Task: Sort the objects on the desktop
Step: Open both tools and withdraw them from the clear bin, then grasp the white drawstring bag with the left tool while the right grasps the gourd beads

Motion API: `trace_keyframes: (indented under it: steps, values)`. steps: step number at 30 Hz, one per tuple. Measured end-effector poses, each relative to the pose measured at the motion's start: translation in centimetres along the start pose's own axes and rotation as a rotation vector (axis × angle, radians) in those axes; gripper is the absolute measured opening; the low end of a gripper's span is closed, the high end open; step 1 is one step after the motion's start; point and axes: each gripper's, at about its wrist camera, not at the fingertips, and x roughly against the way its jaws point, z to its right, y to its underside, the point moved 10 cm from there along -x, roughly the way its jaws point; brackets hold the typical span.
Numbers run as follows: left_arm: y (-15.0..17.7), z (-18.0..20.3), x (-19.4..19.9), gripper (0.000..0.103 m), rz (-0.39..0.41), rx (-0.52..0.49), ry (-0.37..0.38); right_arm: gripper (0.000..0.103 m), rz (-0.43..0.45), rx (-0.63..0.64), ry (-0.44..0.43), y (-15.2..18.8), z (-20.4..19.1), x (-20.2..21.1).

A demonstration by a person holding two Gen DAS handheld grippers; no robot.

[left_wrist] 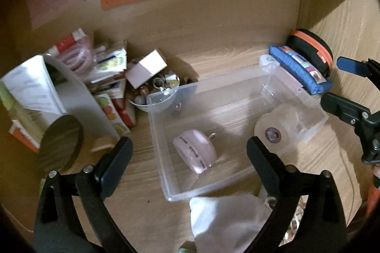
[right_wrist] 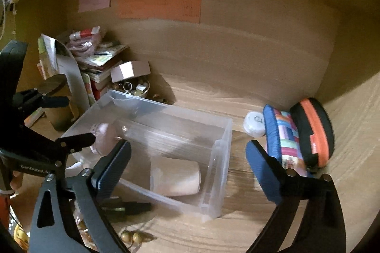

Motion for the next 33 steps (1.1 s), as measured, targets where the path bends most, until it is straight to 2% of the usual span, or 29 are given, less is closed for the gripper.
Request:
trace_keyframes:
  steps: [10, 16, 23, 33]
  values:
    - [0.8, 0.2, 5.9, 0.101, 0.101, -0.009, -0.021, 0.098, 0.062, 0.019, 0.017, 0.4, -1.2, 4.6]
    - [2.2, 0.5, 7.1, 0.102, 0.112, 0.004, 0.006, 0.098, 0.058, 0.021, 0.017, 1.8, -1.6, 5.7]
    - [5.7, 1.4, 5.9, 0.102, 0.042, 0.016, 0.044, 0.098, 0.004, 0.007, 0.007, 4.8, -1.5, 5.5]
    - [9.9, 3.8, 2.2, 0.102, -0.085, 0.026, 0.113, 0.098, -0.106, -0.023, -0.043, 9.5, -2.5, 3.2]
